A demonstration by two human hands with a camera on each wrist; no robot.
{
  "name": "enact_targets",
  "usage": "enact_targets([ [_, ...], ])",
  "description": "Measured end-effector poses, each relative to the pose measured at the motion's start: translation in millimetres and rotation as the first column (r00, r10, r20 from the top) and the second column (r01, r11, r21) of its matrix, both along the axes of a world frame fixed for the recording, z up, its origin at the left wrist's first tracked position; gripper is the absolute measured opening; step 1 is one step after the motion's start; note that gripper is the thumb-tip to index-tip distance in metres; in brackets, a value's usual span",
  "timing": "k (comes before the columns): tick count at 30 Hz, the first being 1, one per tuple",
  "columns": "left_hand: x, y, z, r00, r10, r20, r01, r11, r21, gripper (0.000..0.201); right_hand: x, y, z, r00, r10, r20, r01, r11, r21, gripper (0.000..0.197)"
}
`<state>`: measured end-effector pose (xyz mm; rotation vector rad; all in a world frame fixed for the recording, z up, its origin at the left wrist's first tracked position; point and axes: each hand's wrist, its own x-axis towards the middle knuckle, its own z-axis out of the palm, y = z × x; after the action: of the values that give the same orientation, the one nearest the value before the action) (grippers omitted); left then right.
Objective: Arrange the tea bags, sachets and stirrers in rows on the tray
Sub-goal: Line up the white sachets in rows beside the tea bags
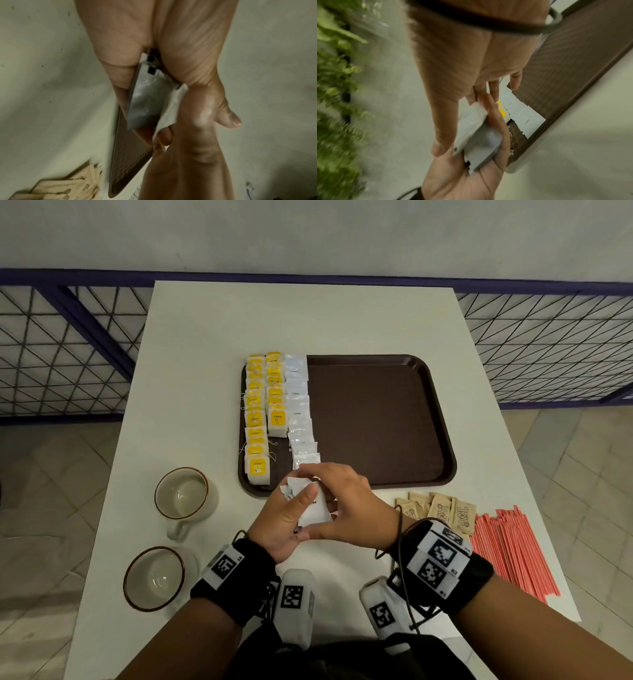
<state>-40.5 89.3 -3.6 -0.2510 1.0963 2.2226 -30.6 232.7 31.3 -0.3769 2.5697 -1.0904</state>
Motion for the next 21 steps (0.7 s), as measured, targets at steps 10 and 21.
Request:
enact_targets([
  [10,-34.4,1.8,8.0,0.998,0.022,-0.063,-0.024,0.999,-0.037,0.103,-29.4,5.3,10.7,0.969,-0.241,0.051,0.246,0.960,-0.134,0.027],
  [21,-103.7,7.0,18.7,0.986,0.107,-0.128,-0.133,0.968,-0.214,0.042,-69.3,15.7,25.6,0.902,-0.402,0.156,0.418,0.727,-0.544,0.020],
])
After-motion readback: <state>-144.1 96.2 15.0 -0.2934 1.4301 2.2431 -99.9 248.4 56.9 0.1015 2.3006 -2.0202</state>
